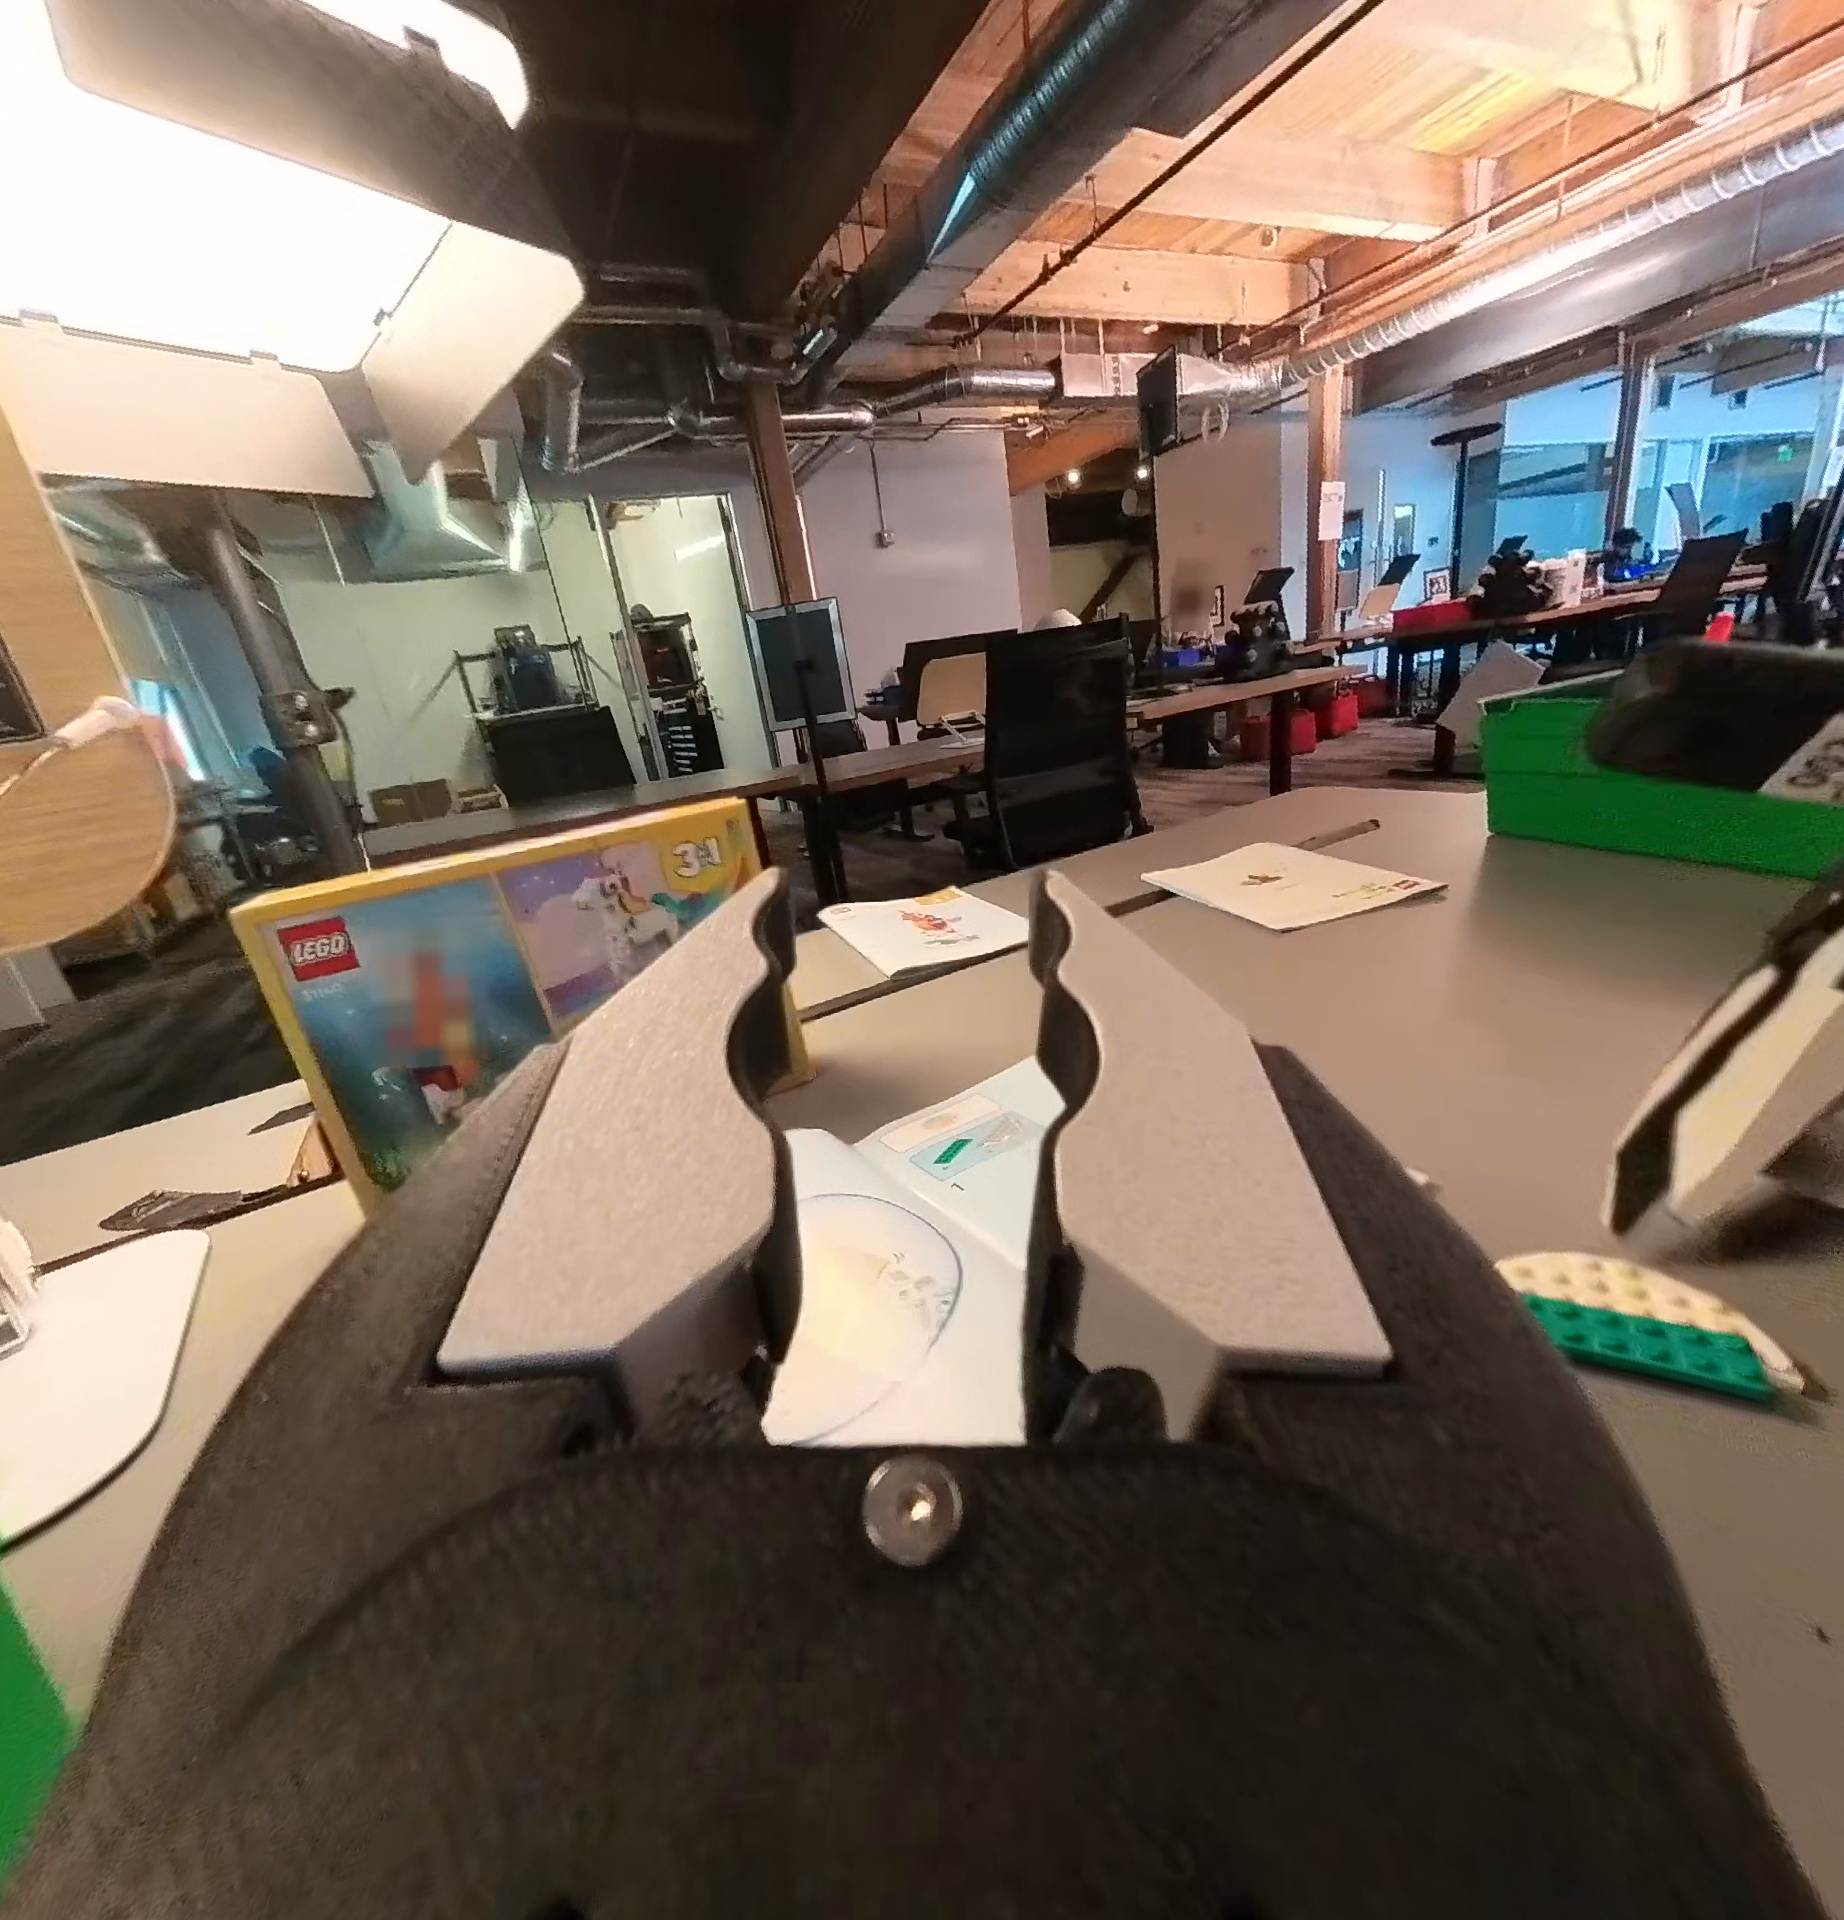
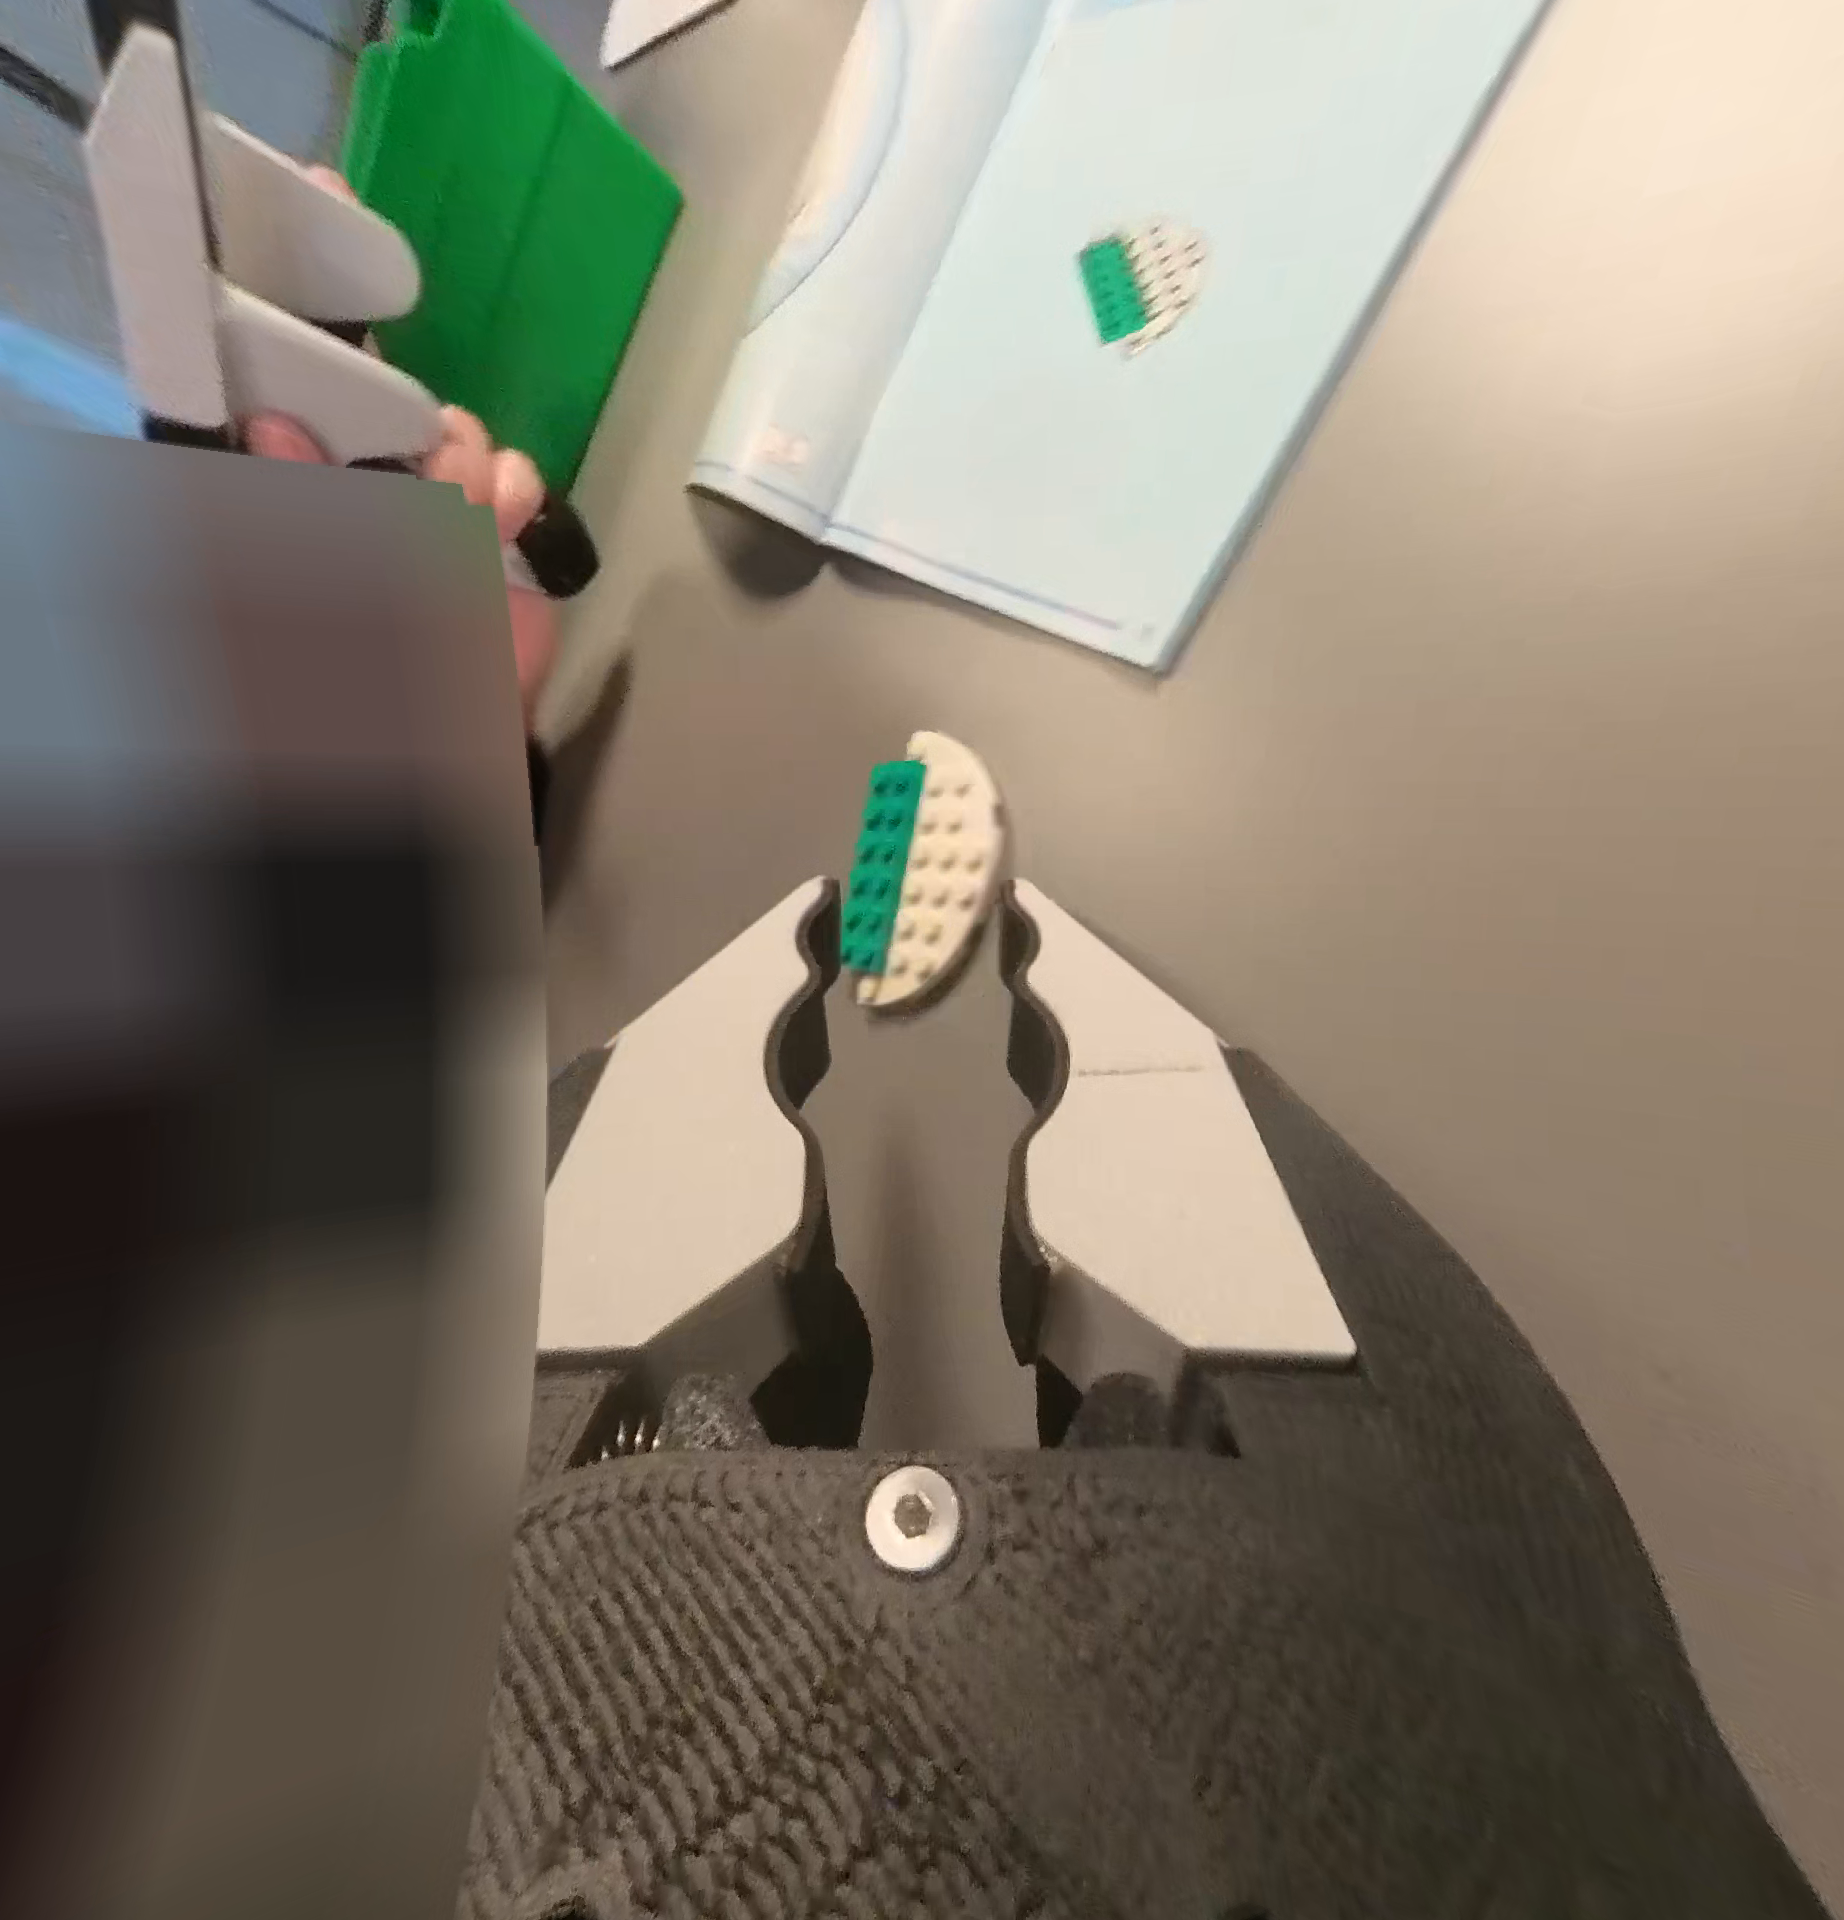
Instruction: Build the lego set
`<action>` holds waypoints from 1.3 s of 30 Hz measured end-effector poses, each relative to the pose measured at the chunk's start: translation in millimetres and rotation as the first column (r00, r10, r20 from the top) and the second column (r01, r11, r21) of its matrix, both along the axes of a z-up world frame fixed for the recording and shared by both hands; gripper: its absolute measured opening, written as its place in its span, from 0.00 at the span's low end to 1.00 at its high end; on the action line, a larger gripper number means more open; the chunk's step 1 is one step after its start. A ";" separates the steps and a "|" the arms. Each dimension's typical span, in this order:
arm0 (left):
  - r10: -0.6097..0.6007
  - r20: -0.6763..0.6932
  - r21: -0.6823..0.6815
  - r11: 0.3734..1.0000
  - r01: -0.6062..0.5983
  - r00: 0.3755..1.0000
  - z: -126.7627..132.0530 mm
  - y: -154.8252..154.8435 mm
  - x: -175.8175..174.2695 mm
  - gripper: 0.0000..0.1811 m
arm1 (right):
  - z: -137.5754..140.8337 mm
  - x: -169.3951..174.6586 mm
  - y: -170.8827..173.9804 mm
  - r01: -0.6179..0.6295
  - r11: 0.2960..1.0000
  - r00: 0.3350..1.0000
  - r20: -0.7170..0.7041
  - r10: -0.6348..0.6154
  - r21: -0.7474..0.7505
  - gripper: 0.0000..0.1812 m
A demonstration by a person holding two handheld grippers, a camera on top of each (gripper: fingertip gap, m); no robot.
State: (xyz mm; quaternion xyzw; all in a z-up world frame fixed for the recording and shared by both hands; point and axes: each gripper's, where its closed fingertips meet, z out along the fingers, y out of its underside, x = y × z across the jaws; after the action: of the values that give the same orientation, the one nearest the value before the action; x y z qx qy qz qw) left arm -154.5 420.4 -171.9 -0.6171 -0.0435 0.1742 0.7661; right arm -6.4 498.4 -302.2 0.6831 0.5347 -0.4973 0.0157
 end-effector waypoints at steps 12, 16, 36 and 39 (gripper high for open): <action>-0.204 -0.176 -0.403 0.908 0.118 0.963 -63.0 39.0 59.8 0.22 | 61.3 -41.9 72.5 0.506 0.758 0.765 -0.620 -0.176 0.411 0.18; -0.274 -0.150 -0.475 0.863 0.174 0.950 -79.0 44.9 76.1 0.22 | 82.5 -41.6 79.2 0.623 0.655 0.653 -0.745 -0.135 0.428 0.18; -0.641 0.013 -0.666 0.567 0.486 0.767 -99.8 118.3 117.7 0.08 | 106.2 -69.5 135.5 0.768 0.449 0.535 -0.843 -0.060 0.456 0.13; -0.632 0.054 -0.706 0.523 0.477 0.773 -114.5 118.9 105.9 0.10 | 106.2 -69.6 134.3 0.762 0.478 0.529 -0.845 -0.070 0.437 0.13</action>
State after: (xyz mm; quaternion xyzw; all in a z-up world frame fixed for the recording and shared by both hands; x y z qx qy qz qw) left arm -48.7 539.3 -286.5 -0.8128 0.3047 -0.0134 0.4964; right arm -76.0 632.7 -196.0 0.4732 0.4409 -0.4255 -0.6330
